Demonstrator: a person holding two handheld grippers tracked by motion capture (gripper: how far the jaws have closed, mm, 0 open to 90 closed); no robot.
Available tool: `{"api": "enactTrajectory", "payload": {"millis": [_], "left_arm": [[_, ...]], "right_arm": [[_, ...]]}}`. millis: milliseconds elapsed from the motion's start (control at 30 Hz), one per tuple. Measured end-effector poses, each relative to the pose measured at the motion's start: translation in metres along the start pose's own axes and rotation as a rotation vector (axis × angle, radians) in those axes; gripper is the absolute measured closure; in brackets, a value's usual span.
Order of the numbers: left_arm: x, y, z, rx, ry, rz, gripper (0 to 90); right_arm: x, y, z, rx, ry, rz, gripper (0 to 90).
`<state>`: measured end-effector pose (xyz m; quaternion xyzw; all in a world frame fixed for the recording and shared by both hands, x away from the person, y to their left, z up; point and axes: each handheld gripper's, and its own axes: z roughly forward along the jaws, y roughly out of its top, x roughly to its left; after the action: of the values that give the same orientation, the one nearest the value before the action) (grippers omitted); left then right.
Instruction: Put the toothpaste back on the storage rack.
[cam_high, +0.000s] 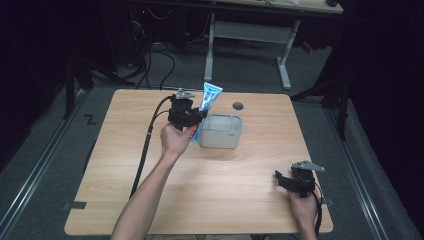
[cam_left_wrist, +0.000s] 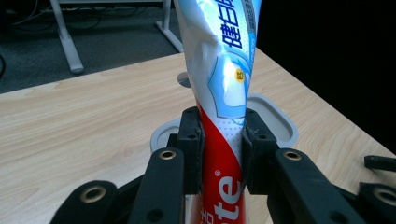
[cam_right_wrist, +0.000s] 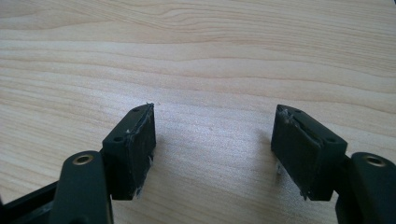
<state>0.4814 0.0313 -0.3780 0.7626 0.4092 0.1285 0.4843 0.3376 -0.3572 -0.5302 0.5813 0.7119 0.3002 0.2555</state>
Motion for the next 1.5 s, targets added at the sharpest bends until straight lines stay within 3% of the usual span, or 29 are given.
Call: {"api": "enactTrajectory", "payload": {"millis": [167, 400, 600, 900, 1500], "left_arm": [[0.002, 0.005, 0.005, -0.012, -0.019, -0.024, 73.4], [0.000, 0.013, 0.014, 0.003, -0.008, -0.008, 73.5], [-0.007, 0.024, 0.021, -0.012, -0.011, 0.006, 73.4], [-0.015, 0.038, 0.037, -0.026, -0.027, 0.008, 73.4], [-0.026, 0.057, 0.067, -0.031, -0.013, 0.017, 73.2]], "right_arm": [[0.000, 0.000, 0.000, 0.002, 0.000, -0.001, 30.8], [0.000, 0.000, 0.000, 0.002, 0.001, 0.001, 30.8], [0.001, 0.000, 0.000, 0.003, 0.002, 0.002, 30.8], [0.000, 0.000, 0.000, 0.002, 0.004, -0.004, 30.8], [0.001, 0.000, 0.000, 0.003, 0.017, -0.013, 30.8]]}}
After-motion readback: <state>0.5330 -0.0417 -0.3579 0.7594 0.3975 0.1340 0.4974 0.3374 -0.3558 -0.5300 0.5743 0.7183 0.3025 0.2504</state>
